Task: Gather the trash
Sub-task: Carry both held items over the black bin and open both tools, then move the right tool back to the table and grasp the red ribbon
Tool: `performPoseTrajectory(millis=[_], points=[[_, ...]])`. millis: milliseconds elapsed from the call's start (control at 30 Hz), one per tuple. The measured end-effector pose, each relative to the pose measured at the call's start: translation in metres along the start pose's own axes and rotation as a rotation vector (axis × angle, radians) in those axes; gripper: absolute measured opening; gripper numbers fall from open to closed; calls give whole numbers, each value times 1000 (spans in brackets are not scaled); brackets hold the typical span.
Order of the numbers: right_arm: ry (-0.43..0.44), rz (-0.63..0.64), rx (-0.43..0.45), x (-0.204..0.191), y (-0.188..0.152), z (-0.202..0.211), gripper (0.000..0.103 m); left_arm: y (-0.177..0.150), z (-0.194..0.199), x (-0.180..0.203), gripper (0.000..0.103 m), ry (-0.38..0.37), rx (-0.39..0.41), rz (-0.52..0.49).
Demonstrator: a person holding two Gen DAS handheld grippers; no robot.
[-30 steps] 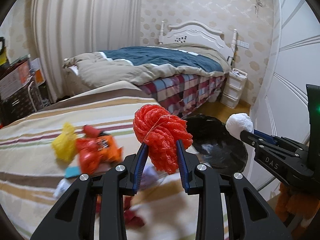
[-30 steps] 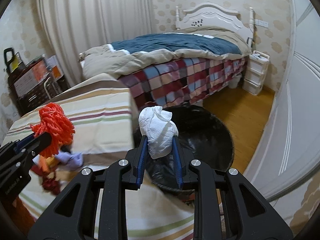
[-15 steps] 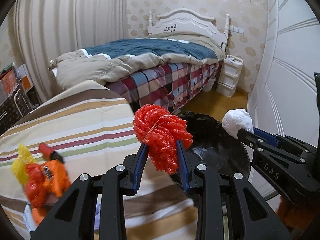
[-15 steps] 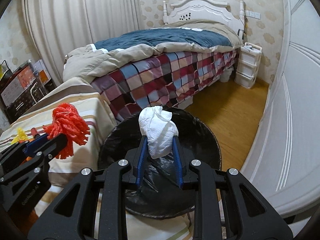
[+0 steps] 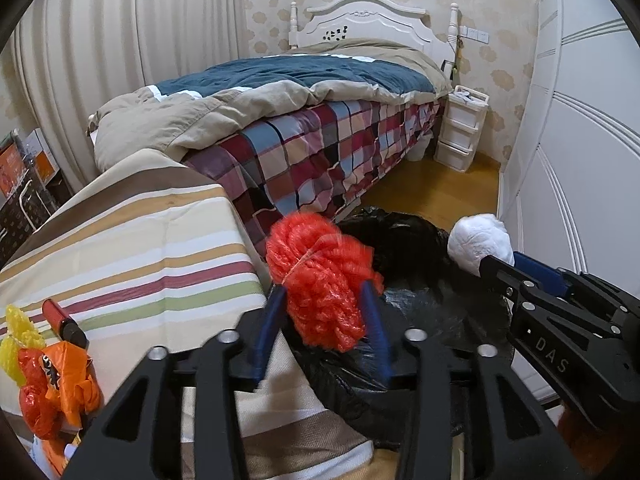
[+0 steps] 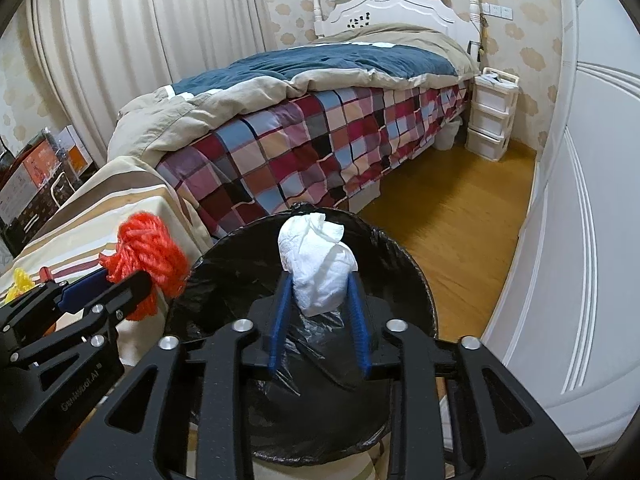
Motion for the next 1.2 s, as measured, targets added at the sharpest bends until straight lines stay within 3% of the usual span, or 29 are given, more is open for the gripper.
performPoseTrajectory(millis=[67, 133, 233, 467, 633, 1200], points=[[-13, -2, 6, 1, 0, 1, 40, -1, 0, -1, 60, 14, 7, 1], [-23, -4, 9, 4, -1, 2, 42, -1, 0, -4, 63, 23, 6, 9], [-37, -18, 15, 9, -1, 5, 50, 0, 3, -8, 75, 34, 12, 32], [-71, -32, 35, 13, 1, 18, 65, 2, 20, -16, 79, 53, 32, 60], [-66, -27, 60, 6, -3, 37, 70, -4, 39, -26, 80, 61, 32, 77], [39, 31, 52, -60, -52, 93, 72, -57, 121, -88, 80, 143, 55, 135]])
Point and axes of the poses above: each gripper's, at about its wrist camera, not at the fingertips, and z roughly against the way its jaws point, x to its right, y to its top, the point moved 1 cm from there along -z, roughly the way its jaws point, and after that the axes turned 6 degrees about z, right-handed, at the moved point
